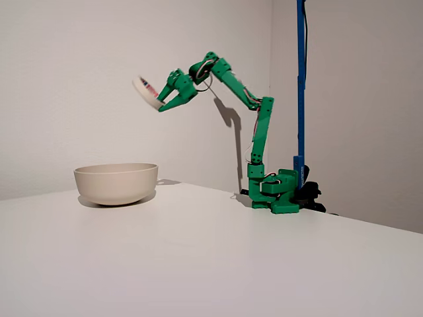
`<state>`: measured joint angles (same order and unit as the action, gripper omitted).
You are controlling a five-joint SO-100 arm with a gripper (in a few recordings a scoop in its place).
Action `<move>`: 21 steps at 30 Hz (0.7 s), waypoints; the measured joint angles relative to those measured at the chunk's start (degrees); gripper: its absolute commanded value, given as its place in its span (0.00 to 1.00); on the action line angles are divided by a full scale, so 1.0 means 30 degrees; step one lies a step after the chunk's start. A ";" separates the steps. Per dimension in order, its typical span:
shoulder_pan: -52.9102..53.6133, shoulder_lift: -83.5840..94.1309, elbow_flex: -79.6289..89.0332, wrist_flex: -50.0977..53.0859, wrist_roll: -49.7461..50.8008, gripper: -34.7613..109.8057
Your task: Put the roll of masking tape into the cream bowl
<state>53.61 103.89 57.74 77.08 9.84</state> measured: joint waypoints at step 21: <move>0.1406 -1.5410 -0.8467 -0.1201 -0.0469 0.18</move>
<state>57.83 57.66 32.34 73.48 8.44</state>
